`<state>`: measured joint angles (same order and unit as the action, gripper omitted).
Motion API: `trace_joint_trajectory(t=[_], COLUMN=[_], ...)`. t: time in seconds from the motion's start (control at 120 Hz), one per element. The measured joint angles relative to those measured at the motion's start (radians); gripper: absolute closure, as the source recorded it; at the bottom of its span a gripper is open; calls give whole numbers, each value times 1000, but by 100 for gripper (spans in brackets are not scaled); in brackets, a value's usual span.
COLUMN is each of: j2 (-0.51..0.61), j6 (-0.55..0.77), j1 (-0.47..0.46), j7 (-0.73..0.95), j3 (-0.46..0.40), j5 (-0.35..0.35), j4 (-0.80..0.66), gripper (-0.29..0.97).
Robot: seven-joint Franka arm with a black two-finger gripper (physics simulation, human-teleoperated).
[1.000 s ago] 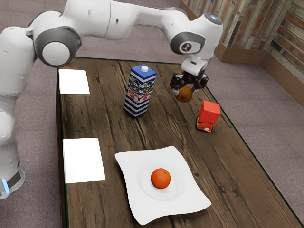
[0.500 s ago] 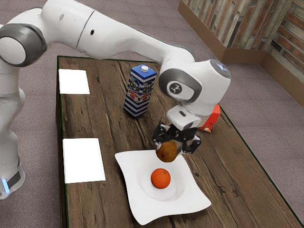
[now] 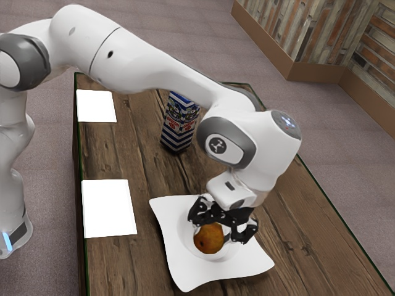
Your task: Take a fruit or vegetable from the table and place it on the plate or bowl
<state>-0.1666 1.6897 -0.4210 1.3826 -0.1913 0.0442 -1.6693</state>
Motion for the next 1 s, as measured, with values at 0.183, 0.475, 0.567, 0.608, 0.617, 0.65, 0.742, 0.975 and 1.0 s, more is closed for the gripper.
trace_joint_trajectory(t=[0.183, 0.475, 0.567, 0.608, 0.617, 0.65, 0.742, 0.975, 1.0], j2=[-9, -11, -17, -19, -19, -21, -24, 162, 179], j6=[17, 24, 17, 14, 14, 12, 8, -47, -63], j1=[-5, -5, -3, 0, 0, 1, 4, 432, 479], j7=[-21, -44, -48, -50, -51, -52, -55, -64, -65], j3=[-13, -10, -8, -7, -7, -6, -4, -152, -130], j5=[-4, -7, -3, -2, -1, -1, 1, -49, -63], j4=[38, 55, 55, 55, 55, 55, 55, 6, 10], gripper=[48, 29, 17, 12, 12, 9, 5, 1, 1])
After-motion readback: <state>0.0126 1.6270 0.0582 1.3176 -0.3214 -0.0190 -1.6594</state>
